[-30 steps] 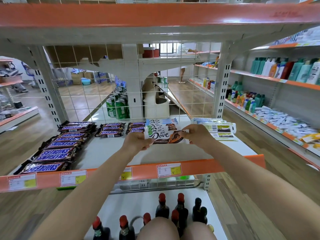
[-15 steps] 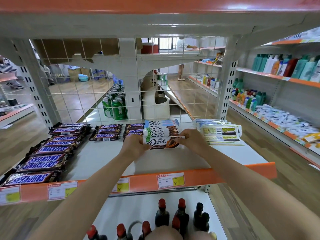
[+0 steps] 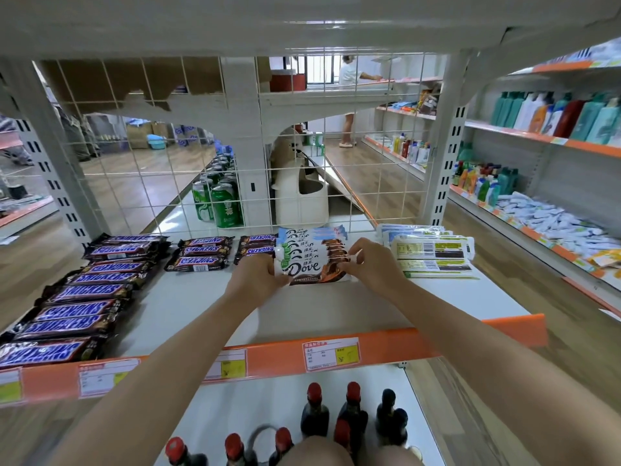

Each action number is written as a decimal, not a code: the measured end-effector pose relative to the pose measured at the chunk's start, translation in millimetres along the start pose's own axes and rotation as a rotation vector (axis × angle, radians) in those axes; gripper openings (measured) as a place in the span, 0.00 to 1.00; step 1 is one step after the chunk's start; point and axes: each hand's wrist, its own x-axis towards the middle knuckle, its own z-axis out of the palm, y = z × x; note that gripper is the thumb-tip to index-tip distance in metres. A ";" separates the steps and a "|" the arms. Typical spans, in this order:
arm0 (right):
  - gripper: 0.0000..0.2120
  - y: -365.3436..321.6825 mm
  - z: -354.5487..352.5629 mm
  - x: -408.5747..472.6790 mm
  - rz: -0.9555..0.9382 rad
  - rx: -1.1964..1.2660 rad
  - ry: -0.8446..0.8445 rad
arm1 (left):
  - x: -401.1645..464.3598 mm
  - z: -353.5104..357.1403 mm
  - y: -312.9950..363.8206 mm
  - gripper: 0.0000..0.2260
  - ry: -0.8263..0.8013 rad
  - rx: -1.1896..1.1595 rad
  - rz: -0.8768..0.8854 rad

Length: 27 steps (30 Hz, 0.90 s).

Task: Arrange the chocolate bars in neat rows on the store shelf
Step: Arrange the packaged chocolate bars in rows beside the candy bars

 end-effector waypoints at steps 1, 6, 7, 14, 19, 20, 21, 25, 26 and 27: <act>0.18 -0.3 -0.1 -0.3 -0.010 -0.020 0.005 | -1.6 -1.2 0.4 0.16 0.009 0.018 0.002; 0.18 0.5 -3.6 -6.3 -0.087 -0.086 0.072 | -10.2 -2.7 1.5 0.20 0.088 0.190 0.138; 0.18 0.9 -5.4 -8.1 -0.103 -0.112 0.082 | -11.4 -2.3 2.2 0.22 0.114 0.219 0.178; 0.19 10.4 -25.0 -29.4 -0.155 -0.334 0.011 | -28.5 4.0 40.7 0.15 0.138 0.216 0.409; 0.20 35.7 -44.5 -43.8 -0.112 -0.430 -0.045 | -36.9 28.0 85.0 0.17 0.047 0.267 0.429; 0.19 42.6 -49.8 -46.0 -0.098 -0.429 -0.042 | -38.3 33.4 93.6 0.18 0.028 0.279 0.423; 0.19 50.3 -55.5 -47.8 -0.078 -0.428 -0.034 | -40.3 39.0 102.0 0.19 0.012 0.290 0.428; 0.16 80.5 -82.1 -55.3 -0.022 -0.490 -0.001 | -46.0 58.5 128.5 0.19 -0.004 0.316 0.465; 0.16 87.3 -87.9 -56.9 -0.020 -0.512 0.003 | -46.4 62.3 134.0 0.19 -0.009 0.310 0.475; 0.17 94.0 -92.7 -57.3 -0.022 -0.530 0.005 | -46.0 65.7 139.3 0.19 -0.012 0.307 0.489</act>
